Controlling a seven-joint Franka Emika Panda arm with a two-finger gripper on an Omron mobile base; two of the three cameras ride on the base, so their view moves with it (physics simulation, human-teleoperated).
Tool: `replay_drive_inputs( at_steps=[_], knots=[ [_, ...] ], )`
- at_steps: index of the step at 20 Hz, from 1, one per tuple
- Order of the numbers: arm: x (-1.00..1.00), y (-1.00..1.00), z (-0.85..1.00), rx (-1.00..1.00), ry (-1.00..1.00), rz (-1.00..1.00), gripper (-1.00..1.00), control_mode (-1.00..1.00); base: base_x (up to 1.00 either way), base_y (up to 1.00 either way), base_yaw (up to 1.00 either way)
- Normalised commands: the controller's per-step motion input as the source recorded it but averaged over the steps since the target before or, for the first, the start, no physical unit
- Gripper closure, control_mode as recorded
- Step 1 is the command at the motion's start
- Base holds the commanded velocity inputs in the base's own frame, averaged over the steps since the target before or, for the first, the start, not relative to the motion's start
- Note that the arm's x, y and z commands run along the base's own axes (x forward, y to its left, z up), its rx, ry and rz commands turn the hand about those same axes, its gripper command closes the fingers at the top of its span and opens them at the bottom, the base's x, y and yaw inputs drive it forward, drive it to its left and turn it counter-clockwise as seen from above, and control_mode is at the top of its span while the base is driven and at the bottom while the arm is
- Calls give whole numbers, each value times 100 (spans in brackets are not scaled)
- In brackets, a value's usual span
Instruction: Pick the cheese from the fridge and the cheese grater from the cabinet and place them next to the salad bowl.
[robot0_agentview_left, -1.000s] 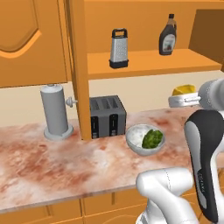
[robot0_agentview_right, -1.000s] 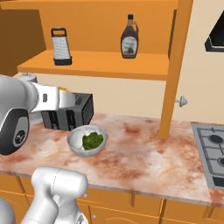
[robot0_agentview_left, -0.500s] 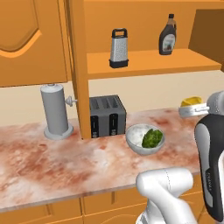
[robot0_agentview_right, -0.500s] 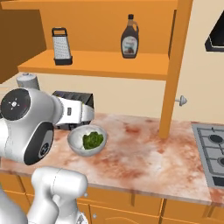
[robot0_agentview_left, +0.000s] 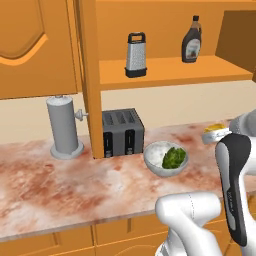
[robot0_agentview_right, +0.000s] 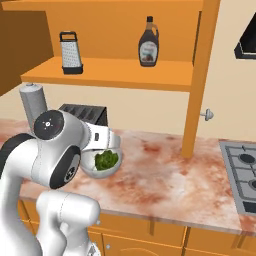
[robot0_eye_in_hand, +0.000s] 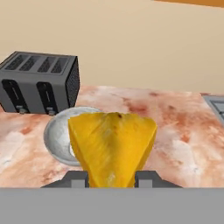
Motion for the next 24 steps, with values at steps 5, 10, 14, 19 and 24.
replay_drive_inputs(
  at_steps=[5,10,14,19,24],
  knots=[
    [38,-30,-46,0,11,0,100,-100,0,0,0],
    [41,-24,-51,0,7,1,100,-100,0,0,0],
    [38,-19,-55,0,5,1,100,-100,0,0,0],
    [18,-17,-31,0,-3,7,100,-100,0,0,0],
    [17,-22,-30,0,-1,15,100,-100,0,0,0]
  ],
)
